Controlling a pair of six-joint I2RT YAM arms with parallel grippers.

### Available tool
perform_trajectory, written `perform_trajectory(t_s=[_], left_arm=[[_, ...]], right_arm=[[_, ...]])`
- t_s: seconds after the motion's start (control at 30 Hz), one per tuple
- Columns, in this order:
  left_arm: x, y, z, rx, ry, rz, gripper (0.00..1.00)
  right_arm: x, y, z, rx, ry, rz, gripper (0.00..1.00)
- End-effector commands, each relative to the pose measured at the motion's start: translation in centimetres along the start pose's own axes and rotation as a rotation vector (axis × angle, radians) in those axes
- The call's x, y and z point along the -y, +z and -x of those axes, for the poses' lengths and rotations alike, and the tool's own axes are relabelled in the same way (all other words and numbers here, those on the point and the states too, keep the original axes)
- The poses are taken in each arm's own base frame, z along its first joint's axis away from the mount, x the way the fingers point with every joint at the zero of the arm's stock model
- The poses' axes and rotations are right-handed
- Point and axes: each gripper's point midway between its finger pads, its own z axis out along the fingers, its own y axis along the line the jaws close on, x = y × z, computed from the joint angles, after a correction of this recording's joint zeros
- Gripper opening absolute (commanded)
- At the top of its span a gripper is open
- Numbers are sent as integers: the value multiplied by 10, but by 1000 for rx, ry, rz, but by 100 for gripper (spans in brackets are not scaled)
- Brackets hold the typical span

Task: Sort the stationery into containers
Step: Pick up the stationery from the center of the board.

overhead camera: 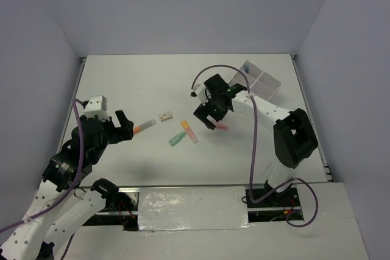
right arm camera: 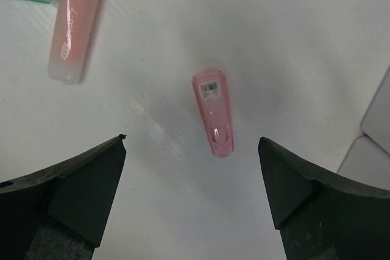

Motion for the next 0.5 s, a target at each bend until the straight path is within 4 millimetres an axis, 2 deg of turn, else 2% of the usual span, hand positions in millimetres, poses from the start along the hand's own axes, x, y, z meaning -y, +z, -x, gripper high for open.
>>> perform_trajectory(t_s=[0.0,0.13,0.4,0.43,0.47], left_arm=[[5,0,11,43,-2,-26,99],[5,-2,12,52,-6,-30,99],[7,-3,13,57,-4,-45,99],[6,-3,13,58,-5,-42,99],[7,-4,14,63,-7,-45,99]], right_arm=[[-5,14,-13,-48,-6,41,96],[-7,36,-26,-117,-35,71,93],[11,54,-30,-149,-39,16,87],[9,57,-33,-161,-41,27,76],[6,59,-33,-160,-37,46,71]])
